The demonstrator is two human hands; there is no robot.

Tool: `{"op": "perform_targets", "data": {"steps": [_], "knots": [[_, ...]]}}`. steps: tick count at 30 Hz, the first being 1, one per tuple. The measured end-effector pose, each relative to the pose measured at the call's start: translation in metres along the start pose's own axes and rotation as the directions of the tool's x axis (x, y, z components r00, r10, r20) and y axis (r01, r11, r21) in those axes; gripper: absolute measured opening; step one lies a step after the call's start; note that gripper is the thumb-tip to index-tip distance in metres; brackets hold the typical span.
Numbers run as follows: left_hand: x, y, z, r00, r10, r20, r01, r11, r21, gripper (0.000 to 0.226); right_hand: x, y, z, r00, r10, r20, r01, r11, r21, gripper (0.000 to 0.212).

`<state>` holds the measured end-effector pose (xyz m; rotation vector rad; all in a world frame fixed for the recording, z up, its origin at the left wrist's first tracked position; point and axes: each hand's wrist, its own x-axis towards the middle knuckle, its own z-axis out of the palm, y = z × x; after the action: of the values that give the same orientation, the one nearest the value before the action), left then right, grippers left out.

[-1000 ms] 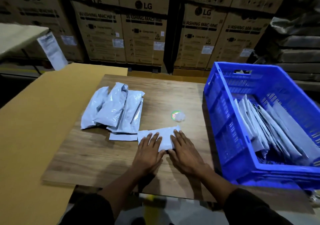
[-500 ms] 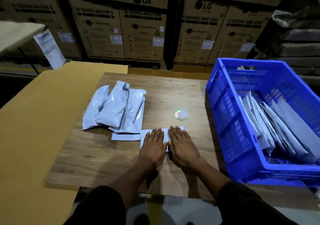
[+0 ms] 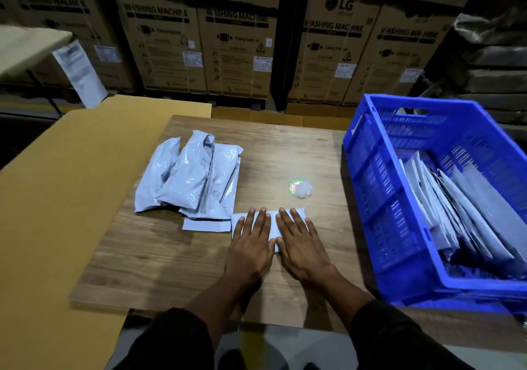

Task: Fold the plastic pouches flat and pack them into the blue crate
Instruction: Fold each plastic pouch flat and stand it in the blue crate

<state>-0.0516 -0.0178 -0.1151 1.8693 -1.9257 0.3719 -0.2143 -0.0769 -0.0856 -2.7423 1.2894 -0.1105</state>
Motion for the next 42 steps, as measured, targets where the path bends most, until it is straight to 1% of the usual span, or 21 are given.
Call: {"op": "perform_targets", "data": {"steps": [5, 10, 18, 25, 30, 42], "knots": [[-0.002, 0.0, 0.0, 1.0, 0.01, -0.005, -0.01, 1.0, 0.006, 0.056, 0.0, 0.002, 0.002, 1.0, 0.001, -0.004, -0.001, 1.0, -0.011, 0.061], [-0.002, 0.0, 0.002, 0.997, -0.016, 0.072, 0.015, 1.0, 0.01, 0.057, -0.001, 0.002, 0.003, 1.0, -0.005, 0.0, 0.005, 1.0, -0.007, 0.062], [-0.002, -0.001, 0.007, 0.989, -0.039, 0.143, 0.04, 0.999, -0.005, 0.06, -0.001, 0.002, 0.002, 1.0, 0.005, 0.029, -0.005, 1.0, -0.002, 0.062], [-0.002, -0.001, 0.007, 0.985, -0.042, 0.17, 0.046, 0.999, -0.019, 0.06, -0.001, 0.002, 0.003, 1.0, 0.0, 0.008, 0.0, 1.0, 0.001, 0.06], [-0.003, -0.001, 0.007, 0.983, -0.04, 0.179, 0.044, 0.999, -0.022, 0.06, -0.001, 0.003, 0.003, 1.0, -0.002, 0.022, 0.002, 1.0, -0.012, 0.06], [-0.002, -0.004, 0.011, 0.949, -0.053, 0.311, 0.066, 0.997, -0.03, 0.065, -0.001, 0.003, 0.0, 0.998, 0.003, 0.062, -0.001, 0.999, -0.032, 0.063]]}}
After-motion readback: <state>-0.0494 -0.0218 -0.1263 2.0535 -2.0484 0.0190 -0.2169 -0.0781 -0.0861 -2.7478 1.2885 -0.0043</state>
